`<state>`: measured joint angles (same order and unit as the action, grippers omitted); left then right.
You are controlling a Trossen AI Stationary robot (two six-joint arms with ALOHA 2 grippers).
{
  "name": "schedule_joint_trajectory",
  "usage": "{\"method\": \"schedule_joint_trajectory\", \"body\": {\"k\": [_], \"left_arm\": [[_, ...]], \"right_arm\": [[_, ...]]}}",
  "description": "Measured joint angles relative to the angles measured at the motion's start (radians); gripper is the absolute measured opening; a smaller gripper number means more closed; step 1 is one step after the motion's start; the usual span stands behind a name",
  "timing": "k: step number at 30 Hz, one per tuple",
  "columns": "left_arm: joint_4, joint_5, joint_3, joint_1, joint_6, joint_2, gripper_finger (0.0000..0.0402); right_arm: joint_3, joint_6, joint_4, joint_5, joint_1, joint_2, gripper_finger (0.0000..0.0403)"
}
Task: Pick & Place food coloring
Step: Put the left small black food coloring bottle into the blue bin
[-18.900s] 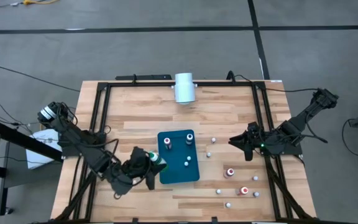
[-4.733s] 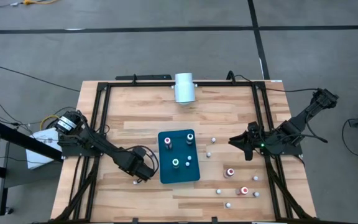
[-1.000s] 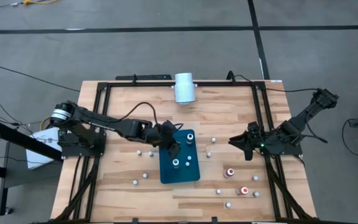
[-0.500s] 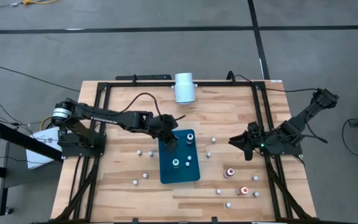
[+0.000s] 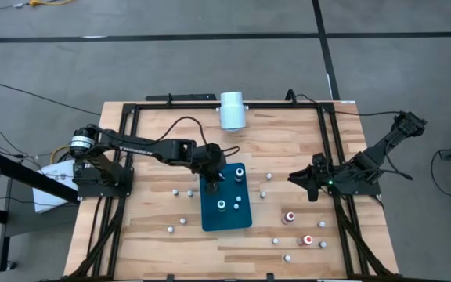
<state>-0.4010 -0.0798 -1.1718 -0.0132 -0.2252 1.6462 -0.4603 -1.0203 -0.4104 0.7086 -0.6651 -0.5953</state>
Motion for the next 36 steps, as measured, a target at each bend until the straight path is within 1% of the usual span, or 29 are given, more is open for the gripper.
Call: {"method": "schedule_joint_trajectory", "body": {"k": [3,8,11,15,20,23,26,31,36], "left_arm": [[-0.045,-0.006,-0.025,0.002,-0.013,0.031,0.007],[-0.093,-0.001,-0.108,0.018,-0.015,0.068,0.007],[-0.172,0.026,-0.17,0.034,-0.015,0.093,0.007],[-0.23,0.04,-0.225,0.063,-0.041,0.128,0.007],[-0.258,0.066,-0.24,0.111,-0.104,0.157,0.0071],[-0.323,0.107,-0.24,0.125,-0.149,0.158,0.0071],[-0.32,0.13,-0.24,0.132,-0.178,0.158,0.0071],[-0.32,0.112,-0.24,0.136,-0.243,0.167,0.0071],[-0.357,0.127,-0.24,0.158,-0.339,0.18,0.0071]], "right_arm": [[0.0,-0.001,0.004,0.0,0.0,0.0,0.0095],[0.0,-0.001,0.001,0.001,0.0,0.0,0.0095],[0.0,-0.001,0.0,0.001,0.0,0.0,0.0095],[0.0,-0.001,0.0,0.001,0.0,0.0,0.0095],[0.0,-0.001,0.0,0.001,0.0,0.0,0.0095],[0.0,0.0,0.0,0.001,0.0,0.0,0.0095],[0.0,0.002,0.0,0.001,0.0,0.0,0.0095],[0.0,0.007,0.0,0.0,0.0,0.0,0.0095],[0.0,0.007,-0.001,-0.001,0.0,0.0,0.0095]]}}
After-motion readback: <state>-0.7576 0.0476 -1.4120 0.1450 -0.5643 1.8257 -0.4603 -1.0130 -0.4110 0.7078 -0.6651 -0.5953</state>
